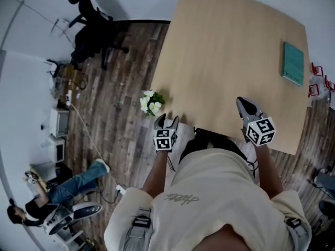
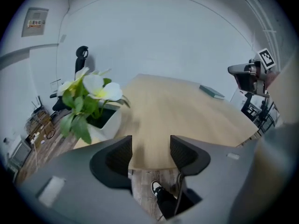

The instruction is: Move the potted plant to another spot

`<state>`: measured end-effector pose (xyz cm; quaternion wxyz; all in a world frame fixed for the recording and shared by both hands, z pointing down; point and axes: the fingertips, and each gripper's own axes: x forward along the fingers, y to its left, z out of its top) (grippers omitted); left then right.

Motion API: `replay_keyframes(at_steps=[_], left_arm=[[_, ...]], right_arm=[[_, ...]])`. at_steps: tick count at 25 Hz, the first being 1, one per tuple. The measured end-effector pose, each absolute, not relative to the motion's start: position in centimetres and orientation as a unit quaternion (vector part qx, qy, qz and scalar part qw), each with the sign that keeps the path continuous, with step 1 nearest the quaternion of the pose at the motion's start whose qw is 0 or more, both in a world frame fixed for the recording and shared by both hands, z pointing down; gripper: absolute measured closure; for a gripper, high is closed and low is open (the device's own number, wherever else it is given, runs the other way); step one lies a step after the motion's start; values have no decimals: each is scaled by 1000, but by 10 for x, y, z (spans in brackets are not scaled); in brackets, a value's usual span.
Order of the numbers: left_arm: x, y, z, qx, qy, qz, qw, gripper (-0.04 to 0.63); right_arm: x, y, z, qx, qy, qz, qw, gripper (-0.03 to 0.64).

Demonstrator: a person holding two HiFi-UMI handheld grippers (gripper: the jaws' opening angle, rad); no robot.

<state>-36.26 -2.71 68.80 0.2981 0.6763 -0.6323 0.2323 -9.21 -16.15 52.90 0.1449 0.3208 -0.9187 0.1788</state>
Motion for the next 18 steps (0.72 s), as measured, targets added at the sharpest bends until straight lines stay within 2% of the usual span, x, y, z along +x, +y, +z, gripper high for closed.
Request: replay_keyframes(at_steps=[4,7,18], left_arm=[[-324,-54,670,724,-591,246,256,376],[-288,-75,651,762,-551,244,237,465],[-194,-132,544,855,-463,200,119,553]], right_arm=[[-74,-163,524,338,-915,178,128,614],[-54,-164,523,357,-909,183,116,614],[11,-189,497,440,-881,167,45,615]])
